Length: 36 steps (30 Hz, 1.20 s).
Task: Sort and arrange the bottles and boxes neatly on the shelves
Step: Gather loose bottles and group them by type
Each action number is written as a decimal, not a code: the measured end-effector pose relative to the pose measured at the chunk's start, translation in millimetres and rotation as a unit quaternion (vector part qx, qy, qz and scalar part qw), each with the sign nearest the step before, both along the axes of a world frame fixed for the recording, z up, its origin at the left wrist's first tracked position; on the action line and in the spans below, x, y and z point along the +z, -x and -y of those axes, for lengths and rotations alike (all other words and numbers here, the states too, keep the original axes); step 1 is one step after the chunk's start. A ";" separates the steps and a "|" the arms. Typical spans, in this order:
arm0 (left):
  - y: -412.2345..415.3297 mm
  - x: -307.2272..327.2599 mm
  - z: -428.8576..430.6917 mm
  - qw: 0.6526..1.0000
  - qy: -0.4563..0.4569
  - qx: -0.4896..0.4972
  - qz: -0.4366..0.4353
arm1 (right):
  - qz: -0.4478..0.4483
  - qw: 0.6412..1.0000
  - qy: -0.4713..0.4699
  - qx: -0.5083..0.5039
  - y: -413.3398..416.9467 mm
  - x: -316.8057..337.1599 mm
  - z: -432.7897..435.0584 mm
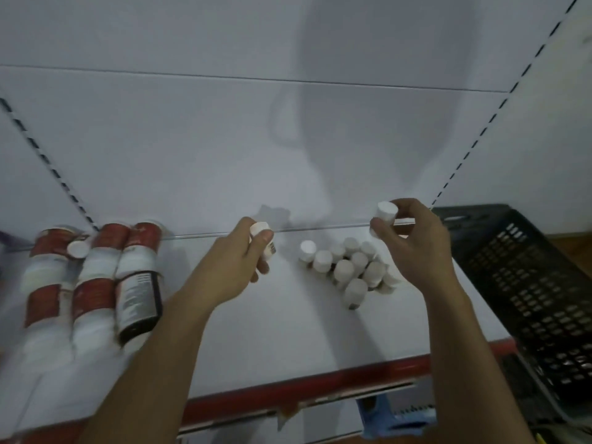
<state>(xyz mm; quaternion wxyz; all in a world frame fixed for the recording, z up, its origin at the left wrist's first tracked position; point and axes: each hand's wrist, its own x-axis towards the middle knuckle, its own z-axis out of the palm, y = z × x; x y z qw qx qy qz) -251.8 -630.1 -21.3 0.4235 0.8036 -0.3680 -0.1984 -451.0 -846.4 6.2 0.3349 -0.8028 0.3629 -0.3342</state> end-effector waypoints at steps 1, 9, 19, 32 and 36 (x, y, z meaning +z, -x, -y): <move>7.0 -6.1 9.3 1.000 -0.012 0.011 0.001 | -0.006 1.000 0.004 0.002 5.9 -4.2 9.0; 38.1 -38.4 34.9 0.995 -0.077 0.023 0.054 | -0.095 0.994 -0.062 0.009 21.6 -38.0 63.7; 47.8 -39.5 40.0 0.988 -0.128 -0.039 0.076 | -0.160 0.981 -0.106 0.040 16.6 -46.4 67.4; 13.8 10.0 -25.0 0.952 -0.200 0.062 0.225 | -0.224 0.963 0.111 0.097 -34.4 -7.1 -1.4; -18.0 33.6 -100.8 0.886 -0.290 0.200 0.302 | -0.195 0.954 0.119 0.192 -86.5 1.2 -44.4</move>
